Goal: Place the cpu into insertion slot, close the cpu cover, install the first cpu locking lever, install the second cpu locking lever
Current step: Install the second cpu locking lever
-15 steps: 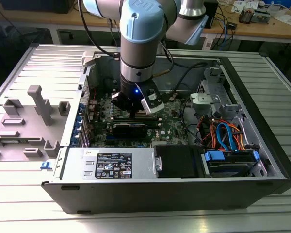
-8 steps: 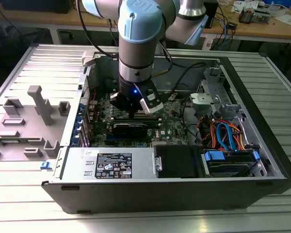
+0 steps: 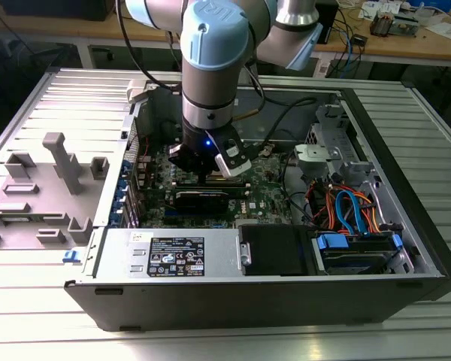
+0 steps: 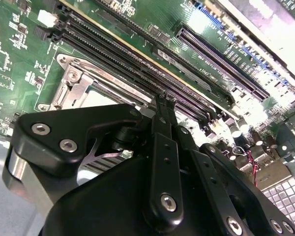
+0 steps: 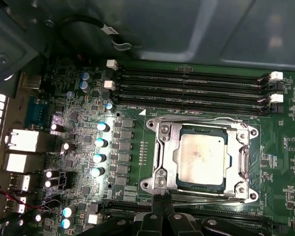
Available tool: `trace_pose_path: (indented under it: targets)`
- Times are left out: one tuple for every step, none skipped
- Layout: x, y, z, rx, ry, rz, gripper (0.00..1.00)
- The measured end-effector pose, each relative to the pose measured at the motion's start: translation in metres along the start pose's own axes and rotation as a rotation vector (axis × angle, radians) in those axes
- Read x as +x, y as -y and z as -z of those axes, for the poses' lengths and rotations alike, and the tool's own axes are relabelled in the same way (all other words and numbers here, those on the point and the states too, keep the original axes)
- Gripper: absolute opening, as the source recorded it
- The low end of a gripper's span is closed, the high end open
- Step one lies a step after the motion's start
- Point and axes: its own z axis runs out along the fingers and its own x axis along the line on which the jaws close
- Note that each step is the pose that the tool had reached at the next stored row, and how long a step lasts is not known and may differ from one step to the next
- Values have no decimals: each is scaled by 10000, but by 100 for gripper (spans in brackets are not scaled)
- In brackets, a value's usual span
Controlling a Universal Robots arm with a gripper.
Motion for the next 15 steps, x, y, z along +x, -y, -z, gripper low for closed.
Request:
trace_pose_path:
  targets:
    - [2,0,-1,-15,-2,23,11]
    - [6,-1,-3,-23,-2,42,11]
    - [15,-3,-3,-22,-3,51,11]
    - [25,-5,-4,-21,-4,50,11]
    - [25,-4,-3,-21,-4,54,11]
    - [25,-4,-4,-21,-5,61,11]
    - [25,-4,-3,-20,-5,63,11]
    - [26,-4,-3,-20,-5,63,11]
    - [26,-5,-4,-21,-5,62,11]
    - [26,-5,-4,-21,-5,62,11]
    - [26,-5,-4,-23,-6,63,11]
    - [27,-5,-4,-26,-4,63,11]
    - [30,-6,-5,-28,-3,62,11]
    - [45,-6,-5,-33,-4,62,11]
    - [54,-7,-5,-41,-4,63,11]
